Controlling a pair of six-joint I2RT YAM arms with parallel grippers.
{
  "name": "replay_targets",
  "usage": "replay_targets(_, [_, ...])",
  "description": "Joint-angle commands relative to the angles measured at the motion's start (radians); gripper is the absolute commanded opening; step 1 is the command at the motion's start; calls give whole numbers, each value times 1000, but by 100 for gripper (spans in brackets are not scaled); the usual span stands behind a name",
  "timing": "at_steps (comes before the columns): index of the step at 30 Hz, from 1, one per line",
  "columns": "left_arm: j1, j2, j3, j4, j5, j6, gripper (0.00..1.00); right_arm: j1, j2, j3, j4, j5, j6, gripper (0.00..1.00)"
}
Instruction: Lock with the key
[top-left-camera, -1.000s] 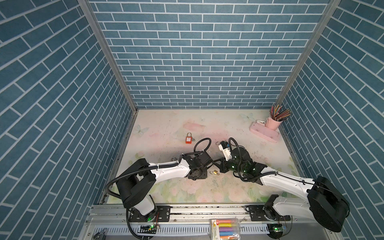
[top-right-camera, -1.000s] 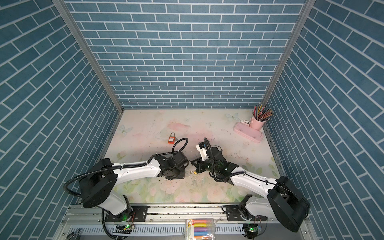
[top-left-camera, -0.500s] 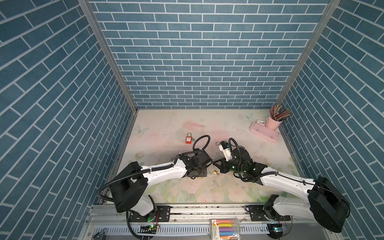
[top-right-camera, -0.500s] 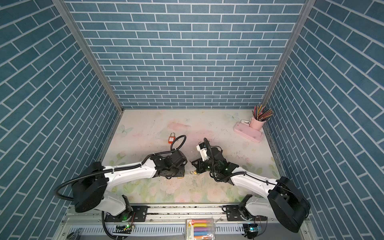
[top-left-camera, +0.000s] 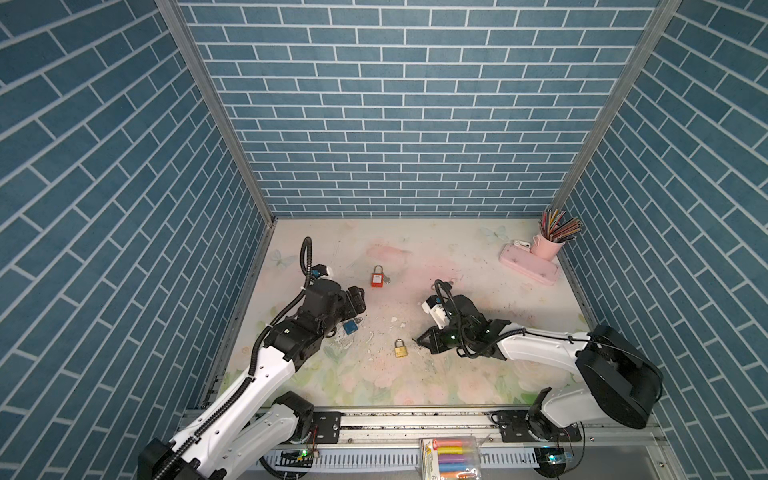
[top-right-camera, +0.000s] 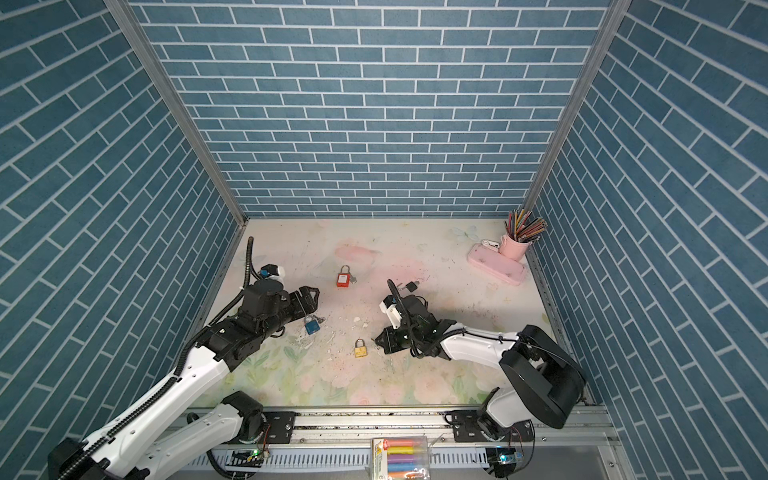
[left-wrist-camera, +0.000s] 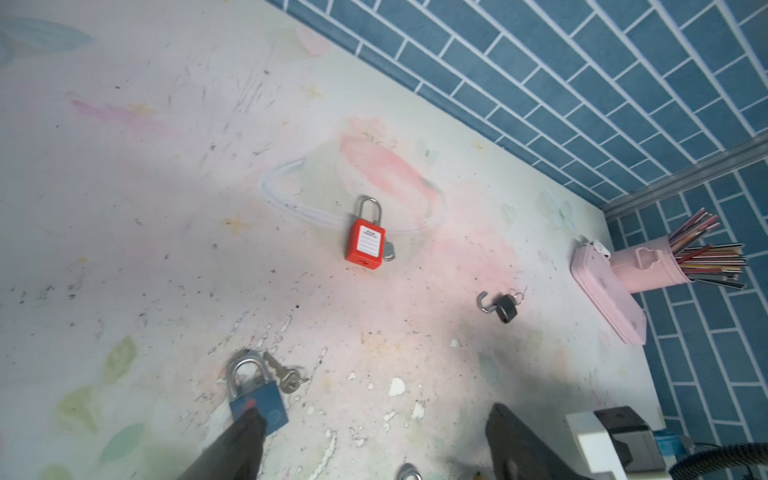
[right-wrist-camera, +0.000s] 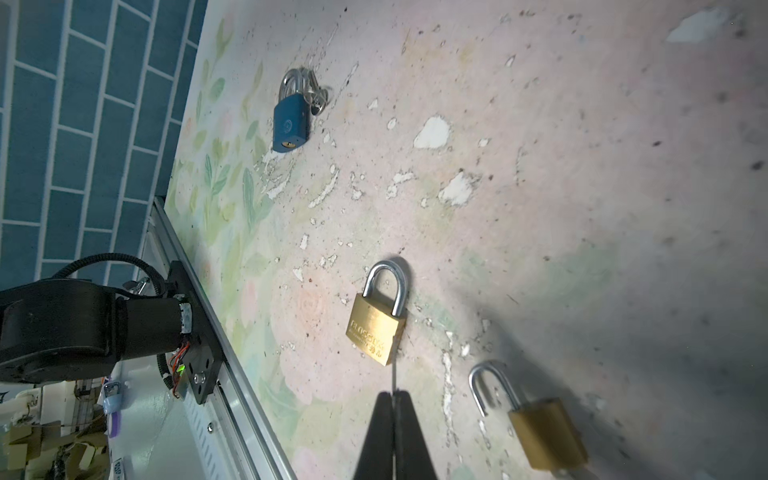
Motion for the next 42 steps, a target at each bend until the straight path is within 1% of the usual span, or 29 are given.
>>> replay_targets(1, [43,6,-7,11,76,52,86,10,40,37,-19,-11,-20,0])
replay_targets(8, [58,79,-1,32,122,83,85,19,128,75,-14,-15,-15,0])
replay_targets(14, [62,81,-10,56,131,82,85,30,183,105,-29,-13,-23,0])
replay_targets(20, [66,80,-12,58,140,82,86,35,203,122,-37,-12,-28,0])
replay_targets(23, [65,78,-7,60,138,82,86,36,197,126,-49,-5,-30,10])
replay_targets(31, [66,70,11,45,123,85,87,35,148,147,-99,26,-52,27])
replay_targets(38, [66,52,9,43,120,85,87,33,59,182,-206,108,-97,36])
replay_targets(42, [66,46,-1,55,136,92,87,26,1,183,-291,161,-152,39])
